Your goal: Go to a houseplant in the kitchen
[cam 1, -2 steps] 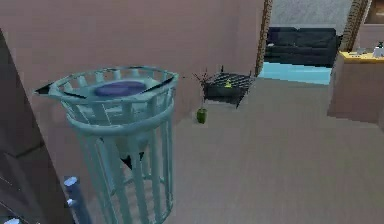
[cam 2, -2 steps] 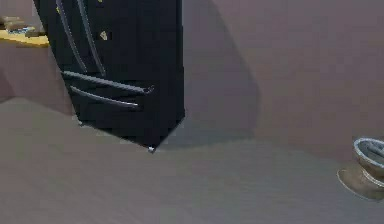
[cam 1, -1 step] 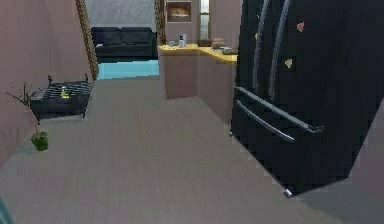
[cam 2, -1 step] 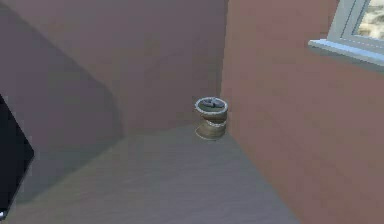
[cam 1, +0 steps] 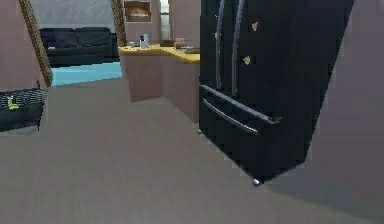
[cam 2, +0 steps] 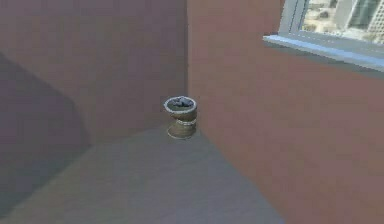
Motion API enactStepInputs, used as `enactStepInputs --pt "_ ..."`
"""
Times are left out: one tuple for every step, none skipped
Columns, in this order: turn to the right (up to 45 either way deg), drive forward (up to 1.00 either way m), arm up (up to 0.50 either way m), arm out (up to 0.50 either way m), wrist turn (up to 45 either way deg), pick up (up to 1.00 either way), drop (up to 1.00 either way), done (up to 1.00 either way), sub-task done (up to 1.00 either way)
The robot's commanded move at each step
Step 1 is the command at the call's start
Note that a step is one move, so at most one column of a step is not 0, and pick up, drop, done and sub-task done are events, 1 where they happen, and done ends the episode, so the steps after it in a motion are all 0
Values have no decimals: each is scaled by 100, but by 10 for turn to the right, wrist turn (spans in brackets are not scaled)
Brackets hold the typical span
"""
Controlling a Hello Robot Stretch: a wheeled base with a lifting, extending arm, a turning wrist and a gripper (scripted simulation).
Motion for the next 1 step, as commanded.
enactStepInputs --pt "0 55 0 0 0 0 0 0 0"
